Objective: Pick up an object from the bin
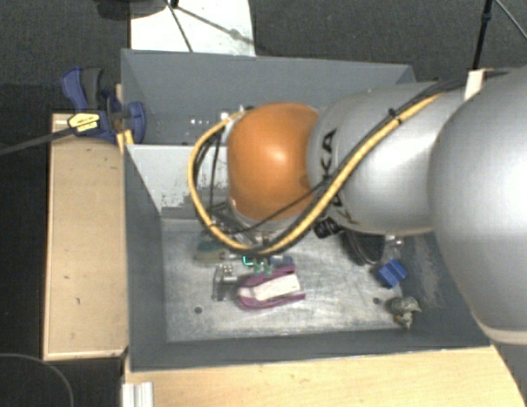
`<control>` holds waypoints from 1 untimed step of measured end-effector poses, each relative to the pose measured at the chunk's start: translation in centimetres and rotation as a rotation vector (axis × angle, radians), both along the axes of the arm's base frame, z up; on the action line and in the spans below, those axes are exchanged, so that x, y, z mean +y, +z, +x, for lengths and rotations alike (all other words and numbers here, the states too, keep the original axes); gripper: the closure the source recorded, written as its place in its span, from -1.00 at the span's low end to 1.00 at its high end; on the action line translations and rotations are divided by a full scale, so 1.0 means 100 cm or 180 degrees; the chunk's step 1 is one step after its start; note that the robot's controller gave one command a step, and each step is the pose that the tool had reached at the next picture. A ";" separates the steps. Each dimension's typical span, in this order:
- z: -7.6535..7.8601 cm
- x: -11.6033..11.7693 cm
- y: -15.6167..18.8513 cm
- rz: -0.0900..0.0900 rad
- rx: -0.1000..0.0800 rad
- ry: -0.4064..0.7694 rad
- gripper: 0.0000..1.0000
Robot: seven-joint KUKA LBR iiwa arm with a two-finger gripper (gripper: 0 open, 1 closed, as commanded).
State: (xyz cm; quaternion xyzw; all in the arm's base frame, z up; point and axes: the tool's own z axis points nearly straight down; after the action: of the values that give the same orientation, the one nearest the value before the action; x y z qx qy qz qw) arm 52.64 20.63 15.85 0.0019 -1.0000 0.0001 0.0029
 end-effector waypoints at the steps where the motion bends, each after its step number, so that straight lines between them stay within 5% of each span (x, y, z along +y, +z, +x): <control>1: 0.043 -0.058 -0.086 0.0013 -0.0052 0.0945 -1.00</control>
Offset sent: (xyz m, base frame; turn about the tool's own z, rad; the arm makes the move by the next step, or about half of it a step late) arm 0.0400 -0.0592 -0.0885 -0.2993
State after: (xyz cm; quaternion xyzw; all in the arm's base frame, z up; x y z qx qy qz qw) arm 56.93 14.79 7.26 0.1498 -0.9887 -0.0015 -0.0054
